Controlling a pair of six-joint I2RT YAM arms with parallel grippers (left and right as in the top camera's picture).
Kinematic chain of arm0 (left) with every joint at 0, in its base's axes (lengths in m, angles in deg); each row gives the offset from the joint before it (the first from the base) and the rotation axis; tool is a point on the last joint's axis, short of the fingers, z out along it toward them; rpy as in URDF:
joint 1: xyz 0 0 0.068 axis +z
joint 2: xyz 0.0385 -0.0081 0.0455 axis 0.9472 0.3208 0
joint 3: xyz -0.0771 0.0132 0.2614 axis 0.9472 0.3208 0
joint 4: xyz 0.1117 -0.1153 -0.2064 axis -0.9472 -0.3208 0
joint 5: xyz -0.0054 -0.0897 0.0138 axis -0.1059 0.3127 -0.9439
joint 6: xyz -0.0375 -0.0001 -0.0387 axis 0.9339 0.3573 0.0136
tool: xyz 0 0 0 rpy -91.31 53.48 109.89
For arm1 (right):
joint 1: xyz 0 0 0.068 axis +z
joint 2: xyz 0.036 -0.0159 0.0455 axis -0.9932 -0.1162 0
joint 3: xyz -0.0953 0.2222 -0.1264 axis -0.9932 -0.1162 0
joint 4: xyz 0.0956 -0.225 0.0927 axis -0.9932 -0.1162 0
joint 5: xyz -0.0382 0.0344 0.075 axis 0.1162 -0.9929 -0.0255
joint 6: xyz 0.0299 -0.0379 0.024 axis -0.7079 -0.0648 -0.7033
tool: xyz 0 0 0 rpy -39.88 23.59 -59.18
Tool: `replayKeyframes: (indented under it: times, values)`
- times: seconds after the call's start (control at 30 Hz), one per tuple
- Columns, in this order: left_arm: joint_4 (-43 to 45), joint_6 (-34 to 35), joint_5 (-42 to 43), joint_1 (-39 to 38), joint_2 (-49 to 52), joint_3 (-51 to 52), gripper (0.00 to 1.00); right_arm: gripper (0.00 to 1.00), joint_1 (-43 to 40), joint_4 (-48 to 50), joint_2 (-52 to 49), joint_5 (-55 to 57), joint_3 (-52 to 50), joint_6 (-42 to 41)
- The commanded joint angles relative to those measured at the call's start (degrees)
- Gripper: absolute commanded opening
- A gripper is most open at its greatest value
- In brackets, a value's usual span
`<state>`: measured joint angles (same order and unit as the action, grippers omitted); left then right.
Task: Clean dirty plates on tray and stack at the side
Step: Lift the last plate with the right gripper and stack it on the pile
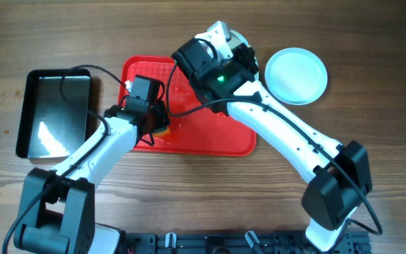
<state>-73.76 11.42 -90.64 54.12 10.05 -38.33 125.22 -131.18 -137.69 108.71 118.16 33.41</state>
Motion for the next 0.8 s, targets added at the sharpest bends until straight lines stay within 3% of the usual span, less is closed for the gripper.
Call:
replayKeyframes:
  times: [0.0, 0.07, 0.23, 0.3, 0.4, 0.47, 0.57, 0.77]
  values:
    - [0.2, 0.5, 0.9, 0.2, 0.4, 0.3, 0.04, 0.04, 1.4, 0.6, 2.2, 5.3, 1.2, 3.1]
    - [0.2, 0.5, 0.9, 0.2, 0.4, 0.3, 0.04, 0.04, 1.2, 0.3, 2.2, 1.6, 1.2, 2.5]
    - [-0.1, 0.5, 0.9, 0.2, 0.4, 0.3, 0.04, 0.04, -6.9, -4.8, 2.2, -26.2, 1.2, -16.1]
    - [-0.2, 0.5, 0.9, 0.2, 0.4, 0.3, 0.04, 0.04, -18.9, -8.6, 2.2, -42.3, 1.2, -26.0]
    - [-0.2, 0.5, 0.9, 0.2, 0.4, 0.3, 0.04, 0.04, -38.2, -7.9, 2.0, -61.1, -0.2, -27.2]
    - [-0.2, 0.5, 0.9, 0.2, 0.4, 0.3, 0.04, 0.04, -47.8, -6.2, 1.5, -63.5, -1.7, -26.2]
    - [-0.2, 0.5, 0.9, 0.2, 0.4, 0.3, 0.04, 0.04, -54.8, -1.6, 1.5, -63.5, -5.1, -25.2]
    - [0.0, 0.5, 0.9, 0.2, 0.4, 0.3, 0.04, 0.04, -55.4, 4.2, 1.0, -66.0, -10.6, -25.3]
